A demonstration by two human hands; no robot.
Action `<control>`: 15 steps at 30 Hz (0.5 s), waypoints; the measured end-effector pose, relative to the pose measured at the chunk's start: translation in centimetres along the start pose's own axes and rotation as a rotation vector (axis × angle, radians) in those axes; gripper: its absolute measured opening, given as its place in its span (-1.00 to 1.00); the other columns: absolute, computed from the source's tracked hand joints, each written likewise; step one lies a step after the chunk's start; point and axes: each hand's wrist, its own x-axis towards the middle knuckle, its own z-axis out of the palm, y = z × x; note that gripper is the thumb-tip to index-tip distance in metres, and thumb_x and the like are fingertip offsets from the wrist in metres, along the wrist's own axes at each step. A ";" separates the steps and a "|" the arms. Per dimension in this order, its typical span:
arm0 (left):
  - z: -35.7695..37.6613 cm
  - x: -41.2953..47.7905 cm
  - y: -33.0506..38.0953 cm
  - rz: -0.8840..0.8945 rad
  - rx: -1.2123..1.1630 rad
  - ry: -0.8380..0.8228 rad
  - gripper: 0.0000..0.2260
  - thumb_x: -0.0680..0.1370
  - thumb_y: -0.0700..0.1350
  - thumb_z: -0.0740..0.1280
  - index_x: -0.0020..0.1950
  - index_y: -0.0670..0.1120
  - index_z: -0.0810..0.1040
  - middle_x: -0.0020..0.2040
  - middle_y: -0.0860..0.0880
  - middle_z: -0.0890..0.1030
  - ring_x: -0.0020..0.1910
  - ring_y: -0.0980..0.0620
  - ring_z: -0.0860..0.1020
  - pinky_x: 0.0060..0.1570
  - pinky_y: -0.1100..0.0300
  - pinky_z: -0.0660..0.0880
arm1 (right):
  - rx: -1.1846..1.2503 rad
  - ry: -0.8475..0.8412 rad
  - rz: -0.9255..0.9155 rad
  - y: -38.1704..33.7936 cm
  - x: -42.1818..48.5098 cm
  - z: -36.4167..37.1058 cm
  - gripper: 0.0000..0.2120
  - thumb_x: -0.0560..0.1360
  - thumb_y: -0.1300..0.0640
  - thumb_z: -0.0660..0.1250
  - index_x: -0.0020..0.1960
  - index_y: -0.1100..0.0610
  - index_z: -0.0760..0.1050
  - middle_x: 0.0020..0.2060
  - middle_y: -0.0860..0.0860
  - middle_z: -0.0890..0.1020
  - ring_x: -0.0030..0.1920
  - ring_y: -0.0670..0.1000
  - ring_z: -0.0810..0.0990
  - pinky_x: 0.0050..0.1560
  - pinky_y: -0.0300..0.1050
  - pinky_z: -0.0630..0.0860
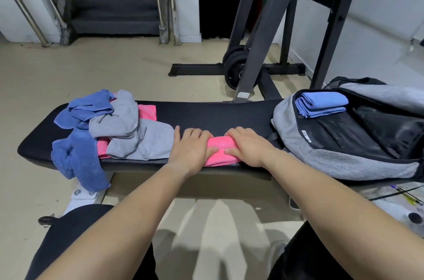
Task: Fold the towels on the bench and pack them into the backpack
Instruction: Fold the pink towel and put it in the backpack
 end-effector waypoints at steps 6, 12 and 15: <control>-3.6 -0.3 3.0 -0.007 -0.244 -0.017 -0.62 0.47 0.23 0.41 0.15 0.09 0.40 0.07 0.07 0.57 0.08 -0.04 0.53 -0.01 0.05 0.40 | 0.121 -0.001 0.038 1.8 -2.9 -3.6 -0.56 0.44 -0.07 0.51 0.18 0.00 0.38 -0.03 -0.01 0.54 -0.01 0.06 0.49 -0.06 -0.04 0.39; -6.6 1.9 9.5 -0.008 -0.475 0.019 -0.58 0.39 0.26 0.48 0.10 0.12 0.45 0.04 0.05 0.58 0.02 -0.05 0.54 0.04 -0.01 0.51 | 0.329 0.173 0.256 7.2 -8.5 -8.8 -0.56 0.41 -0.09 0.55 0.15 0.00 0.42 -0.02 -0.07 0.54 0.00 -0.01 0.51 -0.03 -0.11 0.41; -7.1 3.4 13.6 0.084 -0.595 0.036 -0.58 0.49 0.07 0.46 0.27 0.00 0.44 0.22 0.00 0.54 0.18 -0.04 0.49 0.14 0.10 0.42 | 0.381 0.277 0.378 10.4 -10.8 -10.6 -0.48 0.39 -0.08 0.56 0.22 0.08 0.46 0.05 -0.01 0.59 0.05 0.03 0.56 0.10 -0.04 0.50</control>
